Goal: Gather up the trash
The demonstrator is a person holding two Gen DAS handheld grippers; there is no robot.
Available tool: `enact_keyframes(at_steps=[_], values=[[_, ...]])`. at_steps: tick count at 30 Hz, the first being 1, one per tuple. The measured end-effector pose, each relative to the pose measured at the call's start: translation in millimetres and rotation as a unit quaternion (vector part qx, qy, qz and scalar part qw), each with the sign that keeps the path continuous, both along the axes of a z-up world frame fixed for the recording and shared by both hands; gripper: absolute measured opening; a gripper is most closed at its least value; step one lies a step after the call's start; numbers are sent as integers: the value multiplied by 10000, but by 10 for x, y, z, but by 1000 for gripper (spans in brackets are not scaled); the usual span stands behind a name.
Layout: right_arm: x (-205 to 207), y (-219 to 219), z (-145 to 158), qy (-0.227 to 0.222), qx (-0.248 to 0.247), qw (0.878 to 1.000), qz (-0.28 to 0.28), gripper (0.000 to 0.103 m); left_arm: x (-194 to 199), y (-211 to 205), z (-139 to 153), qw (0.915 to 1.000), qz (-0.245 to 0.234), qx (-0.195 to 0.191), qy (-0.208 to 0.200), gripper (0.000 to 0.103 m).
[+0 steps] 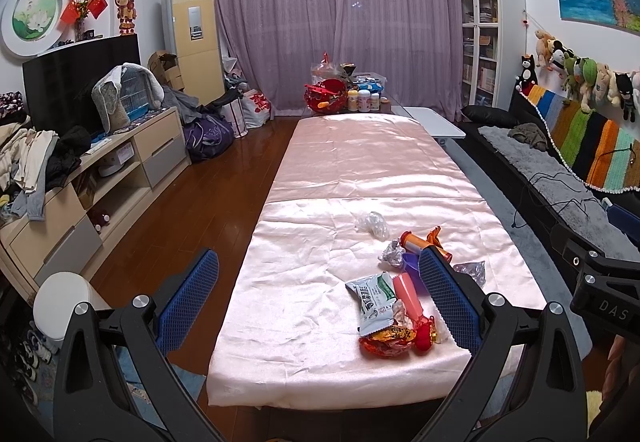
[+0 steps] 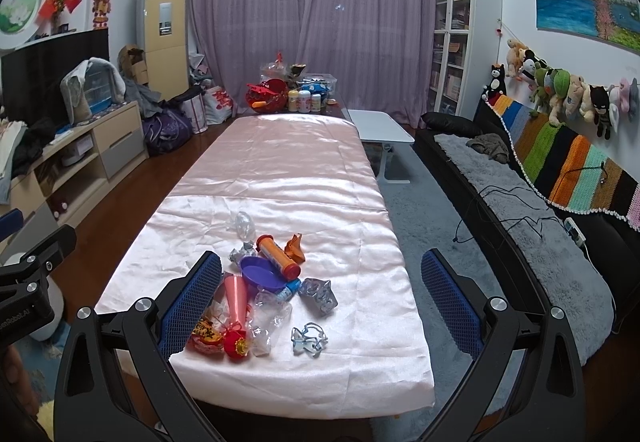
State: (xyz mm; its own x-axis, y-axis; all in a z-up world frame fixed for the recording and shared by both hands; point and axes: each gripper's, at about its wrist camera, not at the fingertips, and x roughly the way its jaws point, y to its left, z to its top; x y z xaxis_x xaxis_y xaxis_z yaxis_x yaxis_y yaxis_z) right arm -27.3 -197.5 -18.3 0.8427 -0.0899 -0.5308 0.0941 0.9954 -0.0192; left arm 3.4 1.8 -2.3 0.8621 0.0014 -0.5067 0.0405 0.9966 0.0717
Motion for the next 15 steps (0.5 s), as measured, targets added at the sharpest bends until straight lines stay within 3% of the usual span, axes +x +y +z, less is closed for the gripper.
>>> enact_keyframes(at_steps=[15], values=[[13,-10,-17,6,-2,10000,-12,100,-5,-5,3,10000,-1,3,-1,95]])
